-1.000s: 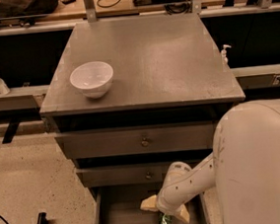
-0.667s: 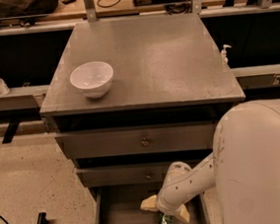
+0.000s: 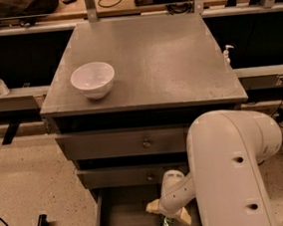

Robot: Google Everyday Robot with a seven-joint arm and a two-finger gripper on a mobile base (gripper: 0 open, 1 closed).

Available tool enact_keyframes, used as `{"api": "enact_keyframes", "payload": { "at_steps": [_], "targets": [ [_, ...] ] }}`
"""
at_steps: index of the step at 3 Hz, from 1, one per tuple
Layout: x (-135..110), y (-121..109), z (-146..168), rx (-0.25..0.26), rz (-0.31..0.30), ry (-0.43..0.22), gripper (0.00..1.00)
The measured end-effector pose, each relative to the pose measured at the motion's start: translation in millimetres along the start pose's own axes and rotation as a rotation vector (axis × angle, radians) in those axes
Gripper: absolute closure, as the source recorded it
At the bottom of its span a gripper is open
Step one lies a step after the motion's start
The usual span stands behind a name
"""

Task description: Pick green can from bottom drawer and place on counter

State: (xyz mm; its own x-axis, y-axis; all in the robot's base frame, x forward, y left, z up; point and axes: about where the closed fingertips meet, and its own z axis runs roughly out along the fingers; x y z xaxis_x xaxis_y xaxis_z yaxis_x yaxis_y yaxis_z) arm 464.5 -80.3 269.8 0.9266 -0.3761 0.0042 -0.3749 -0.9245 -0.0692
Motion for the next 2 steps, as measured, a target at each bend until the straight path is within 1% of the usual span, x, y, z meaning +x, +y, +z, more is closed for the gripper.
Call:
{"api": "enact_keyframes", "payload": {
  "at_steps": [1,2],
  "targets": [
    [1.8,7.4,36.4,0.017,0.019,0.016,0.0],
    [-3.5,29.7,74.5,0.063,0.072,0.018,0.0]
  ]
}}
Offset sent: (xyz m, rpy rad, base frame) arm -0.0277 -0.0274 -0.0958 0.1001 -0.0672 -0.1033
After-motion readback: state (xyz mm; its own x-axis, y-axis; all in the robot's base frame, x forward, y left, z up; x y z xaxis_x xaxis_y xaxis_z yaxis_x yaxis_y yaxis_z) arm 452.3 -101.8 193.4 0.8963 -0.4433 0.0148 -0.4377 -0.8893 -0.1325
